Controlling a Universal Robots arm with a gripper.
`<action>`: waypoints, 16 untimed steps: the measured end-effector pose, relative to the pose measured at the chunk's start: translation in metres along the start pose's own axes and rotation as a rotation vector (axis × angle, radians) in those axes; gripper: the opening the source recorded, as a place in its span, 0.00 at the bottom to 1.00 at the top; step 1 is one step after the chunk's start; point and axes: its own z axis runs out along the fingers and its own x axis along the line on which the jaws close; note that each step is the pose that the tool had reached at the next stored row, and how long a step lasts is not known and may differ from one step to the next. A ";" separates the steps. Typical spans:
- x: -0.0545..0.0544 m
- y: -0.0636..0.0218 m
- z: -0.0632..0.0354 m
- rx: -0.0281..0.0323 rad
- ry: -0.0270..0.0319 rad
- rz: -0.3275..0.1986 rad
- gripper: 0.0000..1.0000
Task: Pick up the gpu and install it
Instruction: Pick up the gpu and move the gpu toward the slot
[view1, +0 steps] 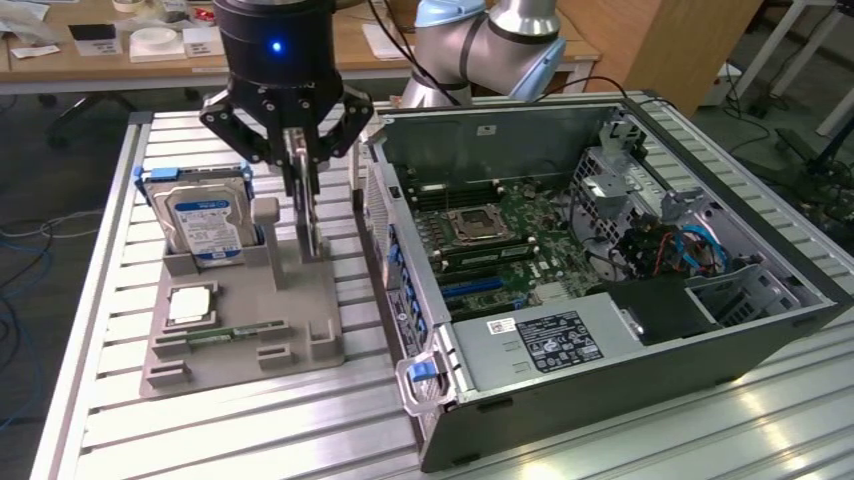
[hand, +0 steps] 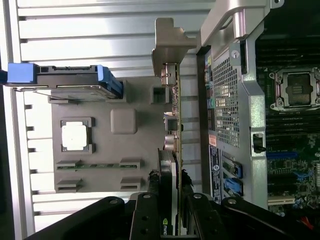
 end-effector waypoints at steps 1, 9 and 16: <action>0.000 0.0000 -0.0007 0.0002 0.0001 0.000 0.27; 0.000 0.0002 -0.0048 0.0001 0.0001 0.000 0.27; 0.000 0.0002 -0.0050 0.0001 0.0000 0.000 0.27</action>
